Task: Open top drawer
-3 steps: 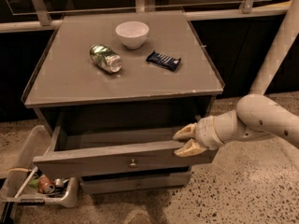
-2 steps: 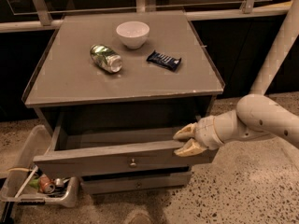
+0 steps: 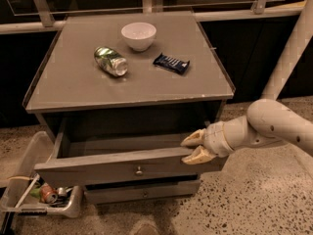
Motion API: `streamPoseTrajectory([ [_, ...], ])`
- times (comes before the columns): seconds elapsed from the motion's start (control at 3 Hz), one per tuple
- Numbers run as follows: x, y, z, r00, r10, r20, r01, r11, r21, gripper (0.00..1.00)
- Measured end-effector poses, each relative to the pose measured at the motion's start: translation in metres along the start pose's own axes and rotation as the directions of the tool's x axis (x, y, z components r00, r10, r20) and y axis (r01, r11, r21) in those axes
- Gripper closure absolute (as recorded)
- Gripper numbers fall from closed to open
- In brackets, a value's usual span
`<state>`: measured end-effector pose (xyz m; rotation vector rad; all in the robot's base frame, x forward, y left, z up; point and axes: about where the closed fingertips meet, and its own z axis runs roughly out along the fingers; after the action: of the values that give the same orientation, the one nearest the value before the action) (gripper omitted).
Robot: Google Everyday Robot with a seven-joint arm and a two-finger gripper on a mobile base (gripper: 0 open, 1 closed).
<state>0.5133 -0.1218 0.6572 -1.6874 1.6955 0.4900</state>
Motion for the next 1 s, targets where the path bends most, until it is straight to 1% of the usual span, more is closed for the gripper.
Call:
streamPoseTrajectory([
  [0.33,0.0164,0.0272,-0.0003,0.999,0.035,0.039,-0.035,0.9993,0.014,0.37],
  [1.0,0.0125,0.0301,-0.0039,0.998,0.039,0.046,-0.040,0.9990,0.018,0.84],
])
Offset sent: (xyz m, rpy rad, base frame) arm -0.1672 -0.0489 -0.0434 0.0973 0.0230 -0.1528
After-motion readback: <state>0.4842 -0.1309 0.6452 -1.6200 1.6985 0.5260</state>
